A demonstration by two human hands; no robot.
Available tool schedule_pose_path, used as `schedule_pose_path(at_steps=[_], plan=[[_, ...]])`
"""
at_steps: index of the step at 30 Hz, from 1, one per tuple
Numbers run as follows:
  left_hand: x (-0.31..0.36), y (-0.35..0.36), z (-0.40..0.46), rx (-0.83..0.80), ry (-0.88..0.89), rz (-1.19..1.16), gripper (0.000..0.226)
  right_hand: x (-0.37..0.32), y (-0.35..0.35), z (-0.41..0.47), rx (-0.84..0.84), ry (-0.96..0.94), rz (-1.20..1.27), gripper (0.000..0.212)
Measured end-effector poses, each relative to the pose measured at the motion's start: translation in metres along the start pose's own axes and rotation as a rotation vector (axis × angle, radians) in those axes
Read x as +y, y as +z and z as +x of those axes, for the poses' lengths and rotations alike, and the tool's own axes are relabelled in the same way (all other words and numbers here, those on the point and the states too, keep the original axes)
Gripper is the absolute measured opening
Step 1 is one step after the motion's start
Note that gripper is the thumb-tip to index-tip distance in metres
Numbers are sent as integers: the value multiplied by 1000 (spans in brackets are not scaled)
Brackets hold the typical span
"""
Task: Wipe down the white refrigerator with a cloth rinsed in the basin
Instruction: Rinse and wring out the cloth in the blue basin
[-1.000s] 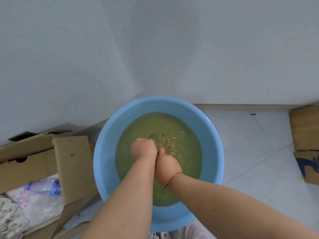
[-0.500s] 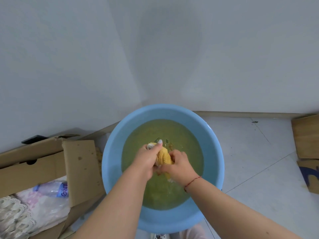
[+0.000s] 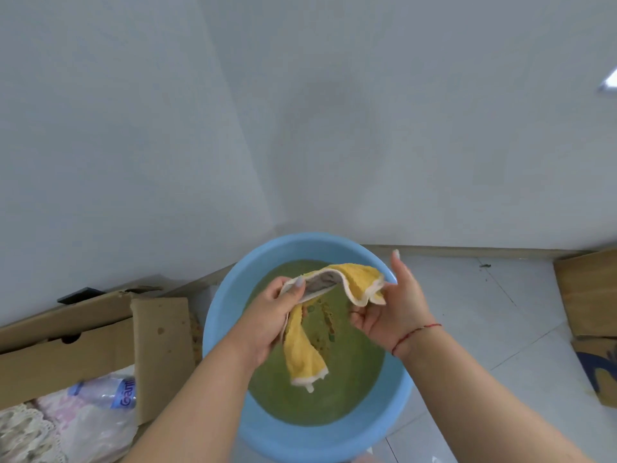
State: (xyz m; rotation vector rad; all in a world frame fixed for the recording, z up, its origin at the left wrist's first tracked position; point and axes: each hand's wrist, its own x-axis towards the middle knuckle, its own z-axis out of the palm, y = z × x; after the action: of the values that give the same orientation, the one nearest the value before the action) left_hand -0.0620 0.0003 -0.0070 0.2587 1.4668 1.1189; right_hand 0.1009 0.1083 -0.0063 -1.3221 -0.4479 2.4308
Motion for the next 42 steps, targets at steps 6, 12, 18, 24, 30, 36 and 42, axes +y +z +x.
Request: schedule_pose_path(at_steps=[6,12,18,24,30,36,42], plan=[[7,10,-24,-6,23,-85,35,17,9,-13,-135,-90,-33,67],[2,14,-50,29,21,171,27,36,29,-31,1,-263,-277,14],[12,15,-76,-1,307,270,34,45,30,-58,5,-384,-628,11],[29,23,-91,123,421,310,15,46,34,-82,65,-611,-774,50],[37,33,-109,19,402,373,26,41,45,-109,143,-780,-1000,14],[45,42,-117,-13,285,106,13,43,58,-132,-29,-779,-769,27],[58,31,-123,-263,192,-9,53,27,55,-139,46,-791,-605,3]])
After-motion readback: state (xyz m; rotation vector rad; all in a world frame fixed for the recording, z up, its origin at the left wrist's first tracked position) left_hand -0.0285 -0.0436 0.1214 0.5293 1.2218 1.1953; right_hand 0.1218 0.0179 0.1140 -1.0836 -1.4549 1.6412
